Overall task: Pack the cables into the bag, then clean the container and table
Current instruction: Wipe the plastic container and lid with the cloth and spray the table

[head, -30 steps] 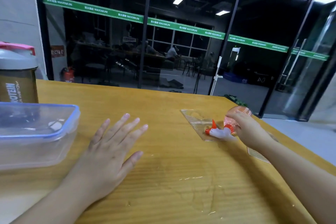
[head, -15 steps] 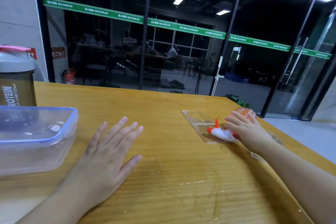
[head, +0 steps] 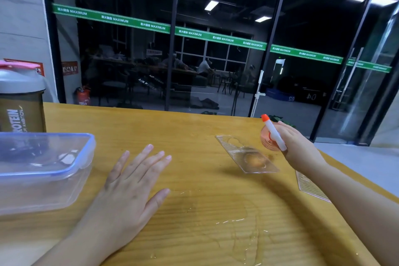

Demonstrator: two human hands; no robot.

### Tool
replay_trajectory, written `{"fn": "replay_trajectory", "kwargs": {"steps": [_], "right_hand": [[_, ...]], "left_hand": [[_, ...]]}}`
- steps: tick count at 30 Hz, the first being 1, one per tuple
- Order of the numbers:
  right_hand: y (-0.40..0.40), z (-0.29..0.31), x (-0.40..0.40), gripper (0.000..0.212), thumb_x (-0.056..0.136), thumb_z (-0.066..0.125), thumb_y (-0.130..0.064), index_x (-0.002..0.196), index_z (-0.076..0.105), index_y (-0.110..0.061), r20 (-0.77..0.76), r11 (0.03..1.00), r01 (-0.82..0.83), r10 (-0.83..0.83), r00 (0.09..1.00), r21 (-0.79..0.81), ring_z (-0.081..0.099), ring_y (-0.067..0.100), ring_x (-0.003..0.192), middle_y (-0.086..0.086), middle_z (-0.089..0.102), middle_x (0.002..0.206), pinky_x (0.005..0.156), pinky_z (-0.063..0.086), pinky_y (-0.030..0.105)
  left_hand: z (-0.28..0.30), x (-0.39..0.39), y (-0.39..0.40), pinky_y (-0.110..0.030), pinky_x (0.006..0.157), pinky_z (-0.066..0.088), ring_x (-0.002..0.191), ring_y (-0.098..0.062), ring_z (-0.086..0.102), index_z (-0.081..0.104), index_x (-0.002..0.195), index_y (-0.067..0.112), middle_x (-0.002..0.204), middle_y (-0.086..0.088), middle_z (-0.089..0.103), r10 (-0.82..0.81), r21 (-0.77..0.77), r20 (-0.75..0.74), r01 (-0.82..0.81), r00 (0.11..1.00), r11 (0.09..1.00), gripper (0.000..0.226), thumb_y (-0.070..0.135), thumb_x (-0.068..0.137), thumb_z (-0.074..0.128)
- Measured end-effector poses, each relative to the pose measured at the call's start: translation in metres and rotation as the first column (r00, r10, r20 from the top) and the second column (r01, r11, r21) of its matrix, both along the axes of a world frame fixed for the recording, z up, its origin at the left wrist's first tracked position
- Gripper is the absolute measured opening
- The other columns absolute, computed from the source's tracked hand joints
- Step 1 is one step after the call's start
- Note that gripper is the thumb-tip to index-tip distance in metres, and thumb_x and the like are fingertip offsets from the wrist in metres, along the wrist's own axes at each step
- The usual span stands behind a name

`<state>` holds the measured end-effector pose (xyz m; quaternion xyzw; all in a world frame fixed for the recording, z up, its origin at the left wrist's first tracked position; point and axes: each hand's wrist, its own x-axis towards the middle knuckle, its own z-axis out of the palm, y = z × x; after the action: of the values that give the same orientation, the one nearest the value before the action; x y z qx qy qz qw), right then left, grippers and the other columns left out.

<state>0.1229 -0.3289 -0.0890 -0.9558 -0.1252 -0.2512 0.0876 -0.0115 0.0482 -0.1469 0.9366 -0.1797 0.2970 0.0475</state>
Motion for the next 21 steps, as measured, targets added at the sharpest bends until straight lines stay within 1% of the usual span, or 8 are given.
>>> {"fn": "replay_trajectory", "kwargs": {"steps": [1,3,6,9,11,13,18,21], "right_hand": [[0.007,0.005,-0.001,0.040,0.093,0.047,-0.001,0.122,0.051,-0.027,-0.001,1.000,-0.016,0.016,1.000,0.017,0.036,0.017,0.135,-0.012,0.049,0.131,0.093,0.040,0.031],[0.021,0.013,-0.004,0.027,0.094,0.047,-0.006,0.104,0.051,-0.031,0.021,0.994,-0.055,0.053,0.998,0.097,0.053,0.022,0.109,-0.007,0.056,0.112,0.077,0.045,0.032],[0.044,0.024,-0.010,0.015,0.097,0.049,-0.018,0.109,0.054,-0.024,0.032,0.965,-0.079,0.073,0.997,0.249,0.057,0.021,0.089,-0.002,0.060,0.103,0.071,0.048,0.036],[0.068,0.027,-0.013,0.020,0.097,0.051,-0.022,0.116,0.053,-0.027,0.027,0.957,-0.141,0.138,0.990,0.255,0.061,0.020,0.090,-0.004,0.063,0.104,0.076,0.053,0.040],[0.086,0.026,-0.015,0.016,0.096,0.051,-0.021,0.108,0.052,-0.032,0.027,0.937,-0.203,0.204,0.979,0.284,0.060,0.017,0.094,-0.013,0.059,0.108,0.080,0.052,0.041],[0.106,0.025,-0.017,0.017,0.096,0.051,-0.018,0.104,0.052,-0.032,0.029,0.914,-0.270,0.274,0.961,0.304,0.059,0.014,0.095,-0.020,0.053,0.109,0.082,0.052,0.042],[0.164,0.023,-0.017,0.017,0.096,0.048,-0.022,0.097,0.049,-0.040,0.043,0.831,-0.429,0.444,0.895,0.355,0.057,0.006,0.099,-0.030,0.045,0.114,0.083,0.051,0.039],[0.200,0.022,-0.012,0.010,0.097,0.048,-0.025,0.097,0.049,-0.035,0.053,0.836,-0.466,0.473,0.880,0.290,0.054,0.004,0.098,-0.026,0.040,0.117,0.081,0.051,0.036]], "left_hand": [[0.000,0.000,0.000,-0.038,0.113,0.005,0.141,-0.008,0.018,0.036,0.140,0.027,0.142,0.013,0.042,0.002,-0.003,0.003,-0.002,1.000,1.000,0.054,0.052,0.097,0.016],[0.000,0.000,0.000,-0.037,0.113,0.004,0.141,-0.009,0.018,0.037,0.139,0.027,0.141,0.013,0.043,0.007,-0.014,0.012,-0.007,1.000,1.000,0.054,0.052,0.097,0.015],[0.001,0.001,0.001,-0.036,0.113,0.003,0.141,-0.009,0.017,0.039,0.138,0.027,0.141,0.012,0.043,0.008,-0.034,0.023,-0.007,1.000,0.999,0.053,0.051,0.097,0.016],[0.004,0.000,0.004,-0.037,0.114,0.003,0.141,-0.009,0.017,0.041,0.136,0.028,0.141,0.012,0.043,0.001,-0.050,0.068,0.003,0.998,0.999,0.051,0.049,0.097,0.015],[0.011,-0.001,0.008,-0.038,0.115,0.004,0.141,-0.009,0.019,0.046,0.131,0.031,0.139,0.013,0.045,-0.025,-0.093,0.129,0.037,0.991,0.995,0.047,0.046,0.097,0.018],[0.020,-0.004,0.015,-0.039,0.115,0.006,0.139,-0.010,0.025,0.051,0.125,0.031,0.134,0.013,0.049,-0.023,-0.163,0.207,0.058,0.978,0.985,0.038,0.039,0.093,0.030],[0.031,-0.009,0.037,-0.032,0.115,0.004,0.133,-0.010,0.033,0.052,0.118,0.034,0.127,0.011,0.054,0.070,-0.319,0.297,0.030,0.952,0.947,0.035,0.029,0.085,0.040],[0.036,-0.009,0.046,-0.032,0.111,0.012,0.124,-0.012,0.042,0.055,0.112,0.035,0.121,0.008,0.057,0.155,-0.364,0.351,-0.018,0.924,0.931,0.033,0.029,0.083,0.041]]}}
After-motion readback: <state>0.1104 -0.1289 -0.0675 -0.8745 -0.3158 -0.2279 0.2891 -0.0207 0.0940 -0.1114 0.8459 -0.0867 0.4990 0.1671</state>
